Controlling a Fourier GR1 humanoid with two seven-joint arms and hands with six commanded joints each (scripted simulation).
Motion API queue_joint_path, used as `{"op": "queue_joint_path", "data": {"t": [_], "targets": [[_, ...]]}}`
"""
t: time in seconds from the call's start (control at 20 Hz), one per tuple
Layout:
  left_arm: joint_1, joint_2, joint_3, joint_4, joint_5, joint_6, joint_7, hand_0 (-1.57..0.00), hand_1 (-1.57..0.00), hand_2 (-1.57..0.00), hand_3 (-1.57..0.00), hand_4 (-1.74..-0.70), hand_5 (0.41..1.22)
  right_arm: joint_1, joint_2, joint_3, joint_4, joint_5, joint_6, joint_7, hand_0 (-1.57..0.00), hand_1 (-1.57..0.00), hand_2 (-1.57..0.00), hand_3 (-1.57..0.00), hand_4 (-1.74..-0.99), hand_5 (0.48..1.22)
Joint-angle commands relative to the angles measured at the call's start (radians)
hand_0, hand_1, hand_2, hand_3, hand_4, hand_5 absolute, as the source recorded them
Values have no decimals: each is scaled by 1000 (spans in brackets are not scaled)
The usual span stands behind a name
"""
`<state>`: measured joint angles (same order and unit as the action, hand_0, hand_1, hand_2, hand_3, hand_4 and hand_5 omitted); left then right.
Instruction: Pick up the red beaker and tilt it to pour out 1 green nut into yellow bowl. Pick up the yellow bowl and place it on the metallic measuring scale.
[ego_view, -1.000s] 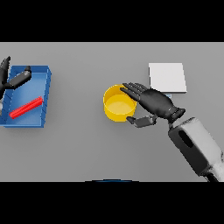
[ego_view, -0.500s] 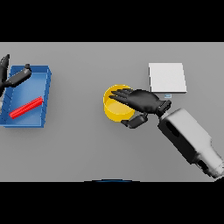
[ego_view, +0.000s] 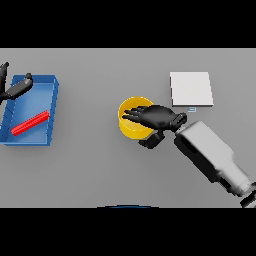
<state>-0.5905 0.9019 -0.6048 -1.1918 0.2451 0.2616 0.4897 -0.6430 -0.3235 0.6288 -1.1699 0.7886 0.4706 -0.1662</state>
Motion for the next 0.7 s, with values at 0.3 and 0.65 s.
{"op": "queue_joint_path", "data": {"t": [0.3, 0.65], "targets": [[3, 4, 2, -3, 3, -4, -15, 1, 1, 1, 1, -793, 722, -21, 7, 33, 22, 32, 13, 22, -258, -236, -233, -249, -1387, 900], [11, 11, -1, -30, 5, 4, 9, 1, 1, 1, 1, -799, 727, -17, -13, 41, 0, -5, 87, 12, -1292, -1274, -1261, -1019, -1649, 1154]]}}
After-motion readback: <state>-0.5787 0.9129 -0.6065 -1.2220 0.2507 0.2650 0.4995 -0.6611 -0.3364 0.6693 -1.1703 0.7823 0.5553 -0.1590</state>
